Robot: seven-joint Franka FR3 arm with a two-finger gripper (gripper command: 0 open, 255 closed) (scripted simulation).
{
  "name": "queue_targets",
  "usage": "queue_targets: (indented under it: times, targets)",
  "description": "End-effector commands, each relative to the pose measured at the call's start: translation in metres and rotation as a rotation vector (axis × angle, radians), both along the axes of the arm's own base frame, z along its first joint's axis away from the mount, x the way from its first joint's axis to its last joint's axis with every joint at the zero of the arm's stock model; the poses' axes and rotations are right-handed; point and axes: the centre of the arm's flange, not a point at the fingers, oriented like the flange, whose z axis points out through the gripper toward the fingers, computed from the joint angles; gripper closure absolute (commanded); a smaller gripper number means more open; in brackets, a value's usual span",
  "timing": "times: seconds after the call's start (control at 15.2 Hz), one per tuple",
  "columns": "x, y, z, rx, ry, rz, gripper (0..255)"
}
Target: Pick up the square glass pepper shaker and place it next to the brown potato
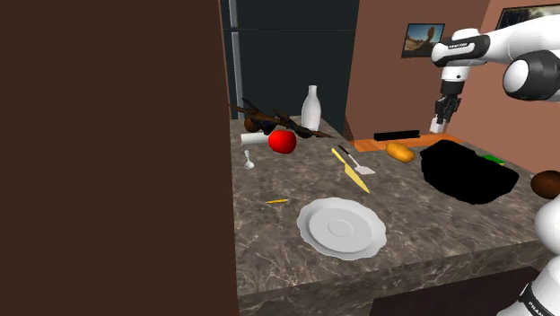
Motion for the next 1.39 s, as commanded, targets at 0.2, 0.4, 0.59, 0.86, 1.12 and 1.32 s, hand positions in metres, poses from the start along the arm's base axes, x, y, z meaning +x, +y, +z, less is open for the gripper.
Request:
queue_targets:
  times: [0.2, 0.4, 0.59, 0.86, 1.12, 1.32]
  targets:
    - [0.0, 0.001, -0.027, 0.0, 0.0, 0.0, 255]
    - [0.0, 0.001, -0.043, 0.0, 0.0, 0.0, 255]
    - [0.0, 0.001, -0.059, 0.0, 0.0, 0.0, 255]
    - [0.0, 0.001, -0.08, 0.0, 0.0, 0.0, 255]
    - [0.0, 0.001, -0.103, 0.0, 0.0, 0.0, 255]
    - [0.0, 0.001, -0.103, 0.0, 0.0, 0.0, 255]
